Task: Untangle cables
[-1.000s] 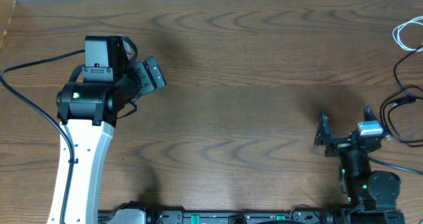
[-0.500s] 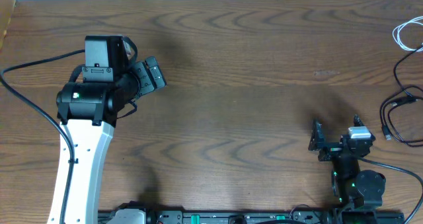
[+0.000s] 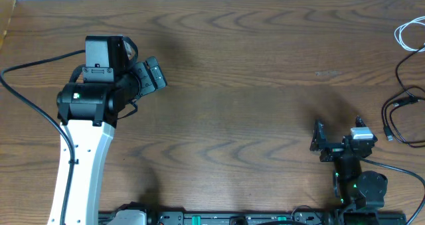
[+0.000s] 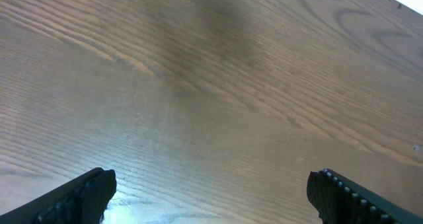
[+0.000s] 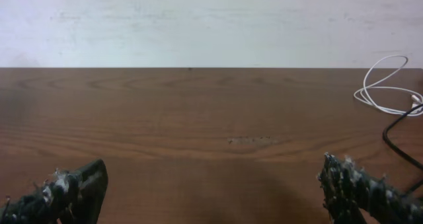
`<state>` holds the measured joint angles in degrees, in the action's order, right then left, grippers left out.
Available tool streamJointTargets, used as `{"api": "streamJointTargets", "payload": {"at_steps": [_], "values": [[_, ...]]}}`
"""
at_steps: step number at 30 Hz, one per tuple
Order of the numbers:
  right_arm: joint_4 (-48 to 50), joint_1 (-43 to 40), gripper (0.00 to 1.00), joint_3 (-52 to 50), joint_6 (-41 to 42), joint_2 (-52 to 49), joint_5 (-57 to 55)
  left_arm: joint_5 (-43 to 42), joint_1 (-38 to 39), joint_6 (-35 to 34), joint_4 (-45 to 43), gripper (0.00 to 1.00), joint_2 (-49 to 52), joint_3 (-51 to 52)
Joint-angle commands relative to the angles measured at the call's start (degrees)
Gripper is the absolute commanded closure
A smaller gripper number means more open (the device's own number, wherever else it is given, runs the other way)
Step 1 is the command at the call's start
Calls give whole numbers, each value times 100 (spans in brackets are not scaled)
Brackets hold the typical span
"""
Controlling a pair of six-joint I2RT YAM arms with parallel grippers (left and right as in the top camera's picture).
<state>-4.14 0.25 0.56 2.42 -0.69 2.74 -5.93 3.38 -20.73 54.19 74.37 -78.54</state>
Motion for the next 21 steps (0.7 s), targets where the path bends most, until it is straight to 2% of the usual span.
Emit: {"api": "streamJointTargets", "payload": {"at_steps": [1, 10, 15, 21], "values": [[-11, 55, 1, -24, 74, 35, -68, -7, -26, 57, 20, 2, -26, -44], [-11, 55, 1, -24, 74, 35, -68, 0, -26, 59, 20, 2, -26, -44], [-11, 55, 1, -24, 74, 35, -68, 837, -26, 59, 22, 2, -26, -44], [-11, 55, 1, -24, 74, 35, -68, 1082, -26, 57, 20, 2, -26, -44]]}}
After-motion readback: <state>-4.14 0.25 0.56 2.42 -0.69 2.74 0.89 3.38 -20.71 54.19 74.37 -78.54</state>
